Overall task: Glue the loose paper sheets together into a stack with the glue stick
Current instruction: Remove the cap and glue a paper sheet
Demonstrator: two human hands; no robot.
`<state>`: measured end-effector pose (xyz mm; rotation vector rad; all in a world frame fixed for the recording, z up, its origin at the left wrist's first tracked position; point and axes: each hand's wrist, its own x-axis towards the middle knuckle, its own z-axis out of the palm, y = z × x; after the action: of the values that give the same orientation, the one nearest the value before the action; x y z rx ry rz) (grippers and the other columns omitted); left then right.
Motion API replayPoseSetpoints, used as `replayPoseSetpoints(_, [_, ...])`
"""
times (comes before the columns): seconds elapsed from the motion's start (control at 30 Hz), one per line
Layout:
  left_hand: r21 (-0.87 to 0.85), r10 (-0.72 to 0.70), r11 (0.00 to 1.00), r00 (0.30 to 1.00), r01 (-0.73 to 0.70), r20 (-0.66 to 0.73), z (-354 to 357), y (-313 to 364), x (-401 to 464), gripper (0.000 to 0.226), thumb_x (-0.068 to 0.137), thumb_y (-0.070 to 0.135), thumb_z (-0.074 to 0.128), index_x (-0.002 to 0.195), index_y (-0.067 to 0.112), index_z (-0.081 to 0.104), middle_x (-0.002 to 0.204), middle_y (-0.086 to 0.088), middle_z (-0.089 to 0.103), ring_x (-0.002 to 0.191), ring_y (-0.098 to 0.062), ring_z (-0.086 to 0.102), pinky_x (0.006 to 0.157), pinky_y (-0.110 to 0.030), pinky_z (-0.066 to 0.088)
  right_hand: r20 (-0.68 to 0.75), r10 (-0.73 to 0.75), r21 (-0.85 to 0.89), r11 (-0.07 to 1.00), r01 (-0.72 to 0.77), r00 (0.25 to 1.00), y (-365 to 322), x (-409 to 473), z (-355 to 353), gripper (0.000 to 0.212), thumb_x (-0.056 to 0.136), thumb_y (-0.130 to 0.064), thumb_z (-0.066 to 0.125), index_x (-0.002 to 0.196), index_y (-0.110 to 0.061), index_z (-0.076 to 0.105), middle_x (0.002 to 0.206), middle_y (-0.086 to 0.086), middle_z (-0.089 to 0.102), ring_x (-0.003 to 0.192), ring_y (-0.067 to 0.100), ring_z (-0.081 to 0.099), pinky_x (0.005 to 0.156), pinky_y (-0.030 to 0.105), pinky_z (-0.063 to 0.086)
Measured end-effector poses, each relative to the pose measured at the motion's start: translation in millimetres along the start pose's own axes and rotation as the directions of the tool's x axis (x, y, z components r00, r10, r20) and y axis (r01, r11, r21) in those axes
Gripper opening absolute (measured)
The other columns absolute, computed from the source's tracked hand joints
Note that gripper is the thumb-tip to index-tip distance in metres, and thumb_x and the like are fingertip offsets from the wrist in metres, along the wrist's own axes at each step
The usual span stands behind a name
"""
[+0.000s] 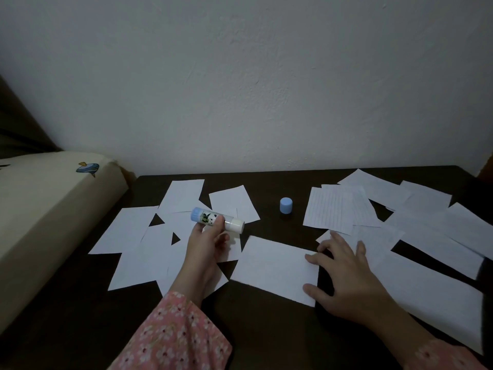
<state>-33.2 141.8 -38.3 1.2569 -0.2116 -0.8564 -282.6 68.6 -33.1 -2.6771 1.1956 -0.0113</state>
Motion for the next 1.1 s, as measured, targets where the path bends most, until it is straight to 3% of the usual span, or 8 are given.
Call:
replayPoseSetpoints(0.13, [-0.008,-0.009,1.000,1.000,0.009,-0.013,-2.1,6.8,2.5,0.033,0.092,0.025,0.061,0.122,0.014,0.054,0.098,-0.008,0.065,0.068,-0.012,0.054,0.069,-0.027,0.045,-0.085,0.043,0.029,0.999,-0.041,0.995,-6.6,0.9,3.6,0.053,0.086,-0.069,0.033,0.127,-0.037,0.043,0.149,-0.008,0.021,0.147,0.017,-0.007,0.115,0.053,-0.007])
replayPoseSetpoints(0.2, [0.003,0.001,1.000,1.000,-0.001,-0.012,-1.7,7.7,2.4,0.033,0.093,0.025,0.061,0.123,0.013,0.054,0.096,-0.007,0.065,0.066,-0.012,0.053,0.067,-0.027,0.044,-0.104,0.026,0.097,0.995,-0.015,0.994,-5.1,3.1,6.2,0.046,0.095,-0.049,0.022,0.137,-0.037,0.037,0.152,-0.007,0.021,0.148,0.016,-0.006,0.117,0.054,-0.003])
replayPoseSetpoints(0.3, [0.060,0.029,0.998,1.000,-0.028,-0.008,-2.1,7.0,1.6,0.036,0.092,0.028,0.062,0.125,0.016,0.053,0.102,-0.006,0.066,0.068,-0.011,0.053,0.068,-0.027,0.043,-0.055,0.000,0.033,0.999,0.002,0.998,1.1,5.9,7.5,0.047,0.101,-0.032,0.030,0.147,-0.041,0.026,0.157,-0.007,0.010,0.147,0.018,-0.013,0.116,0.054,-0.005])
replayPoseSetpoints(0.47, [0.193,0.100,0.977,0.994,-0.092,-0.034,6.4,6.4,-3.8,0.043,0.090,0.038,0.062,0.129,0.027,0.049,0.111,-0.001,0.063,0.085,-0.015,0.058,0.073,-0.030,0.044,-0.052,0.032,0.053,0.998,-0.030,0.998,-2.9,6.1,10.2,0.047,0.096,-0.054,0.035,0.141,-0.042,0.037,0.158,-0.009,0.012,0.147,0.018,-0.013,0.115,0.054,-0.009])
replayPoseSetpoints(0.57, [0.249,0.155,0.957,0.988,-0.147,-0.012,19.1,7.4,-14.3,0.039,0.091,0.037,0.061,0.125,0.031,0.045,0.106,0.002,0.062,0.092,-0.018,0.059,0.080,-0.033,0.047,-0.097,0.052,0.117,0.992,-0.040,0.994,-8.8,5.5,14.5,0.055,0.092,-0.060,0.021,0.139,-0.039,0.041,0.156,-0.010,0.017,0.148,0.016,-0.008,0.115,0.052,-0.007])
replayPoseSetpoints(0.7, [0.404,0.231,0.871,0.959,-0.280,0.165,35.8,1.1,-36.9,0.044,0.089,0.033,0.063,0.127,0.036,0.040,0.105,0.010,0.060,0.094,-0.006,0.058,0.071,-0.024,0.046,-0.077,0.001,0.144,0.989,0.011,0.997,7.6,9.1,9.6,0.043,0.101,-0.034,0.034,0.143,-0.042,0.035,0.156,-0.012,0.016,0.147,0.014,-0.007,0.116,0.053,-0.006])
replayPoseSetpoints(0.87, [0.561,0.167,0.672,0.837,-0.483,0.521,48.9,-19.0,-63.4,0.042,0.085,0.033,0.068,0.108,0.055,0.040,0.109,0.018,0.058,0.097,0.000,0.058,0.077,-0.021,0.049,-0.027,-0.023,0.159,0.987,0.027,0.999,20.0,7.2,8.5,0.041,0.098,-0.044,0.040,0.139,-0.048,0.038,0.158,-0.011,0.012,0.147,0.016,-0.016,0.114,0.057,-0.009])
replayPoseSetpoints(1.1, [0.597,0.166,0.536,0.768,-0.597,0.619,56.4,-26.4,-70.4,0.043,0.087,0.027,0.066,0.108,0.053,0.038,0.103,0.023,0.055,0.090,0.016,0.051,0.072,-0.005,0.044,-0.019,-0.046,0.171,0.984,0.049,0.999,20.4,7.2,13.8,0.042,0.097,-0.046,0.039,0.138,-0.042,0.038,0.159,-0.010,0.010,0.147,0.016,-0.014,0.115,0.056,-0.007])
